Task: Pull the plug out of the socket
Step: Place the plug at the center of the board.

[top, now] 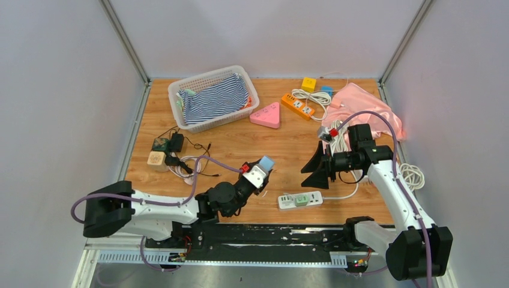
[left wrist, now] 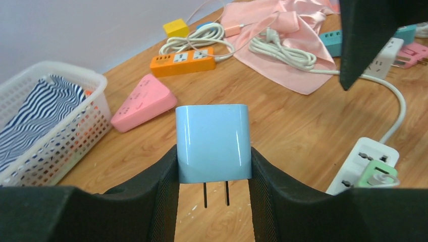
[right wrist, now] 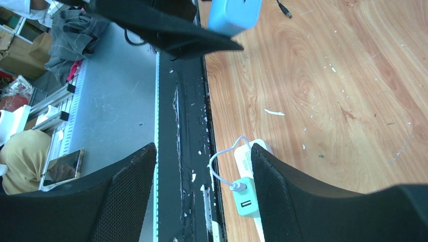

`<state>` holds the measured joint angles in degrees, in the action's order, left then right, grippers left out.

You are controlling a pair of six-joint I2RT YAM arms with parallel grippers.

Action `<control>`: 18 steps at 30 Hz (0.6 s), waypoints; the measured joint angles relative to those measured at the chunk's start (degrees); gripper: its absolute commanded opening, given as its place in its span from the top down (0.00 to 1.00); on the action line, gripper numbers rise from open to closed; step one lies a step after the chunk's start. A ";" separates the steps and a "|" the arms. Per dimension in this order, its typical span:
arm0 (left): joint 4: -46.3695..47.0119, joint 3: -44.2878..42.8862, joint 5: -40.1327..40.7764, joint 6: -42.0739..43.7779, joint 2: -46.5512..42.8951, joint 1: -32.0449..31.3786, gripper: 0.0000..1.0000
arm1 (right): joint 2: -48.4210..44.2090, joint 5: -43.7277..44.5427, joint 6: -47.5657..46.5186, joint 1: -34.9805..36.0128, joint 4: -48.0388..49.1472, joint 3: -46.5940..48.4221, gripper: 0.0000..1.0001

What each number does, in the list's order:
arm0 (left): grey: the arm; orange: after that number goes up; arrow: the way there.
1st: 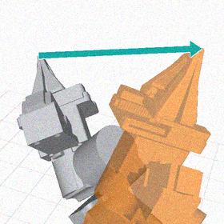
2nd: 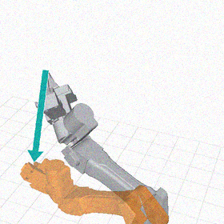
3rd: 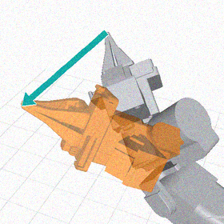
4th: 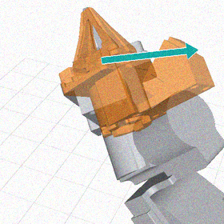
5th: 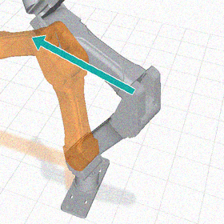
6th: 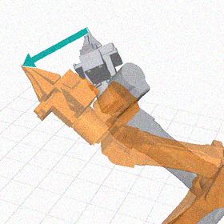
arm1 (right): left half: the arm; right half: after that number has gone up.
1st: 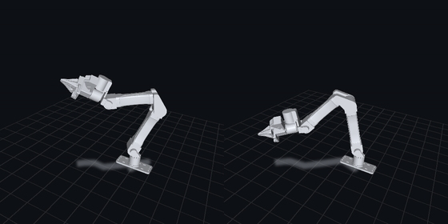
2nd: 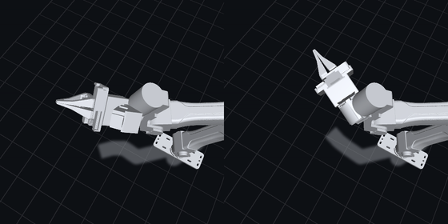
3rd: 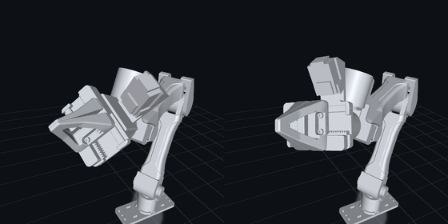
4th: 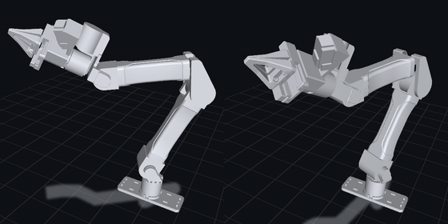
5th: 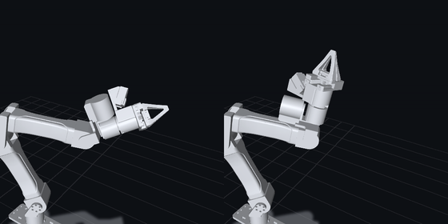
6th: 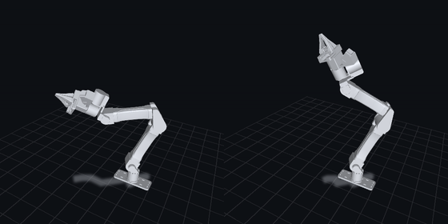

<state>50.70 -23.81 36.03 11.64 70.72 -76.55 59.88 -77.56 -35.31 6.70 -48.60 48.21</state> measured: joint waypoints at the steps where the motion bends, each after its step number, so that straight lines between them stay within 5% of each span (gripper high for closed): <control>1: -1.55 0.00 -0.35 -0.83 -1.05 0.87 1.00 | 0.00 0.20 -0.11 0.00 0.00 0.00 0.30; 18: -15.80 -1.16 -10.82 -13.35 -6.23 13.79 1.00 | 0.42 10.34 -0.04 0.00 3.28 -0.87 0.35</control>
<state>34.89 -24.97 25.21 -1.72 64.49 -62.76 60.29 -67.22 -35.35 6.70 -45.32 47.33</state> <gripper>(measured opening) 0.460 0.664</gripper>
